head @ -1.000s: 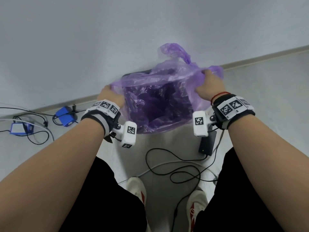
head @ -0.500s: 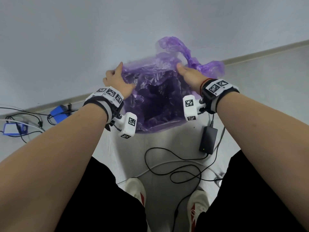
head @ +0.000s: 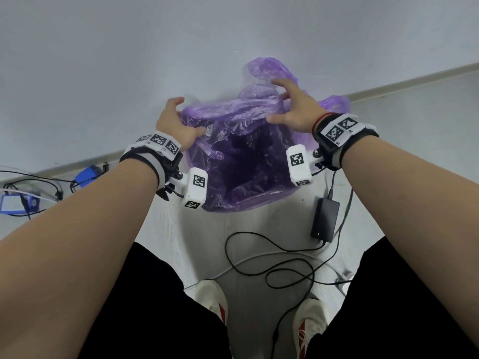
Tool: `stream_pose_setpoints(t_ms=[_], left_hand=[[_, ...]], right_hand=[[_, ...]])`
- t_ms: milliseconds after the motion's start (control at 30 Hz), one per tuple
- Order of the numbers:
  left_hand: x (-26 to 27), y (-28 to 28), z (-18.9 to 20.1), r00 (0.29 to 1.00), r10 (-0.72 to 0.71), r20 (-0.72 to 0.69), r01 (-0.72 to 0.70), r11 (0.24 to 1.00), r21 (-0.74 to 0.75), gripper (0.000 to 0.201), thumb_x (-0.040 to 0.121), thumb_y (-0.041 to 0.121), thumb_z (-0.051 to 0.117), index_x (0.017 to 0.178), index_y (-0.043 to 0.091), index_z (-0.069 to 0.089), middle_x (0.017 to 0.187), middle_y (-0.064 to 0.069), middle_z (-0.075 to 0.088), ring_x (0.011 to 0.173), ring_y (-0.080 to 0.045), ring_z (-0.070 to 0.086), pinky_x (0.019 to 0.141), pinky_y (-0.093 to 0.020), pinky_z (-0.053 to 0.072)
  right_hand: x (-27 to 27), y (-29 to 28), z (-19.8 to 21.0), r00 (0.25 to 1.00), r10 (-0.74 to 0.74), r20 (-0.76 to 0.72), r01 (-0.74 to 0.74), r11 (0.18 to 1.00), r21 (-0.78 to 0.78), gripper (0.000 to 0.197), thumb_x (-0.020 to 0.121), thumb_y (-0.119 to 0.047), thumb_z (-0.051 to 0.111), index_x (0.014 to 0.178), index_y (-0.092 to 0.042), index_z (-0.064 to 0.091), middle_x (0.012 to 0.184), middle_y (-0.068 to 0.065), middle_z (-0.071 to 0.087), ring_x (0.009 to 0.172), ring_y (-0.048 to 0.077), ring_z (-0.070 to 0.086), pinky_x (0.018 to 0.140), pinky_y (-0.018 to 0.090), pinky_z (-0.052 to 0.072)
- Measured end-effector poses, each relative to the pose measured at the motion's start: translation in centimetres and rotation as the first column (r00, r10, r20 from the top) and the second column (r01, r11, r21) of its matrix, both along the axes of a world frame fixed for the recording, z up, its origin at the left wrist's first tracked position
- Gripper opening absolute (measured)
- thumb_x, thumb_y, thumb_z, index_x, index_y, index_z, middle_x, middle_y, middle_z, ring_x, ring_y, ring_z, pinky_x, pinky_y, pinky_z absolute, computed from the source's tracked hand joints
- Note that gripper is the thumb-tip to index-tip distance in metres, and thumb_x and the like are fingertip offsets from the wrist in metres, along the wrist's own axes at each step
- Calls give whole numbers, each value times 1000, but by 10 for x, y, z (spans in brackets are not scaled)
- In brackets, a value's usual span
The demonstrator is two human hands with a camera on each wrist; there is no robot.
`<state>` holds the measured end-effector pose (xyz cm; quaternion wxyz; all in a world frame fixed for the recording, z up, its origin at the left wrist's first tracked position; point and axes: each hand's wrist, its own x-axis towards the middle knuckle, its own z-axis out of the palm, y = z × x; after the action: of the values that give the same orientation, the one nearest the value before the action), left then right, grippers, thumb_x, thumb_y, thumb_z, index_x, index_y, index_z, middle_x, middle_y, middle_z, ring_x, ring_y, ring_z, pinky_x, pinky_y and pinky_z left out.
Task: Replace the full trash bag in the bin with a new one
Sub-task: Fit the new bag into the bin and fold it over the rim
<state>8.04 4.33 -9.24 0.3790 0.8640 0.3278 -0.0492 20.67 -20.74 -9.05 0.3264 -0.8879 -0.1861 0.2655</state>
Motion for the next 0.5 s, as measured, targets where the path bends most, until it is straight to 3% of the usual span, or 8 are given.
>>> stream_pose_setpoints(t_ms=[67, 167, 267, 333, 433, 500], left_hand=[[5, -1, 1, 994, -108, -17, 109, 981, 163, 66, 74, 22, 82, 134, 22, 53, 127, -5, 59, 100, -18, 59, 82, -24, 41], [9, 3, 1, 996, -90, 24, 81, 965, 250, 35, 79, 26, 78, 113, 19, 70, 110, -4, 71, 89, -16, 63, 79, -21, 44], [13, 11, 3, 997, 44, 59, -53, 985, 162, 15, 90, 26, 68, 101, 18, 76, 83, 2, 70, 60, -8, 56, 56, -14, 43], [17, 20, 1, 990, 137, 19, -138, 988, 69, 18, 94, 27, 61, 98, 17, 75, 69, 5, 61, 51, -7, 49, 45, -17, 36], [20, 33, -1, 976, 204, -77, -209, 976, -56, 20, 93, 29, 61, 98, 13, 71, 64, 2, 58, 49, -14, 47, 45, -22, 38], [20, 39, -4, 972, 179, -151, -192, 978, -78, 17, 94, 33, 62, 89, 17, 63, 68, 0, 56, 58, -20, 51, 55, -27, 46]], right_hand=[[5, 11, 1, 989, 98, 111, -91, 994, -59, 67, 82, -26, 76, 142, -21, 45, 138, 5, 55, 124, 22, 53, 96, 20, 33], [12, 24, 1, 970, 9, 241, 6, 998, -60, 34, 82, -23, 75, 115, -15, 68, 117, 4, 68, 97, 18, 60, 90, 21, 41], [21, 29, 2, 957, -130, 258, 128, 992, 24, 19, 83, -29, 76, 92, -12, 73, 87, 1, 66, 78, 13, 56, 76, 22, 45], [27, 31, 3, 950, -179, 258, 177, 984, 30, 20, 84, -34, 74, 87, -15, 70, 81, 0, 63, 76, 14, 56, 72, 23, 45], [33, 29, -6, 952, -245, 183, 252, 968, -16, 26, 84, -37, 73, 96, -14, 72, 89, -1, 63, 84, 15, 57, 82, 25, 48], [36, 25, -12, 950, -303, 75, 306, 951, -37, 26, 84, -40, 72, 93, -16, 72, 84, -1, 64, 76, 14, 59, 75, 25, 48]])
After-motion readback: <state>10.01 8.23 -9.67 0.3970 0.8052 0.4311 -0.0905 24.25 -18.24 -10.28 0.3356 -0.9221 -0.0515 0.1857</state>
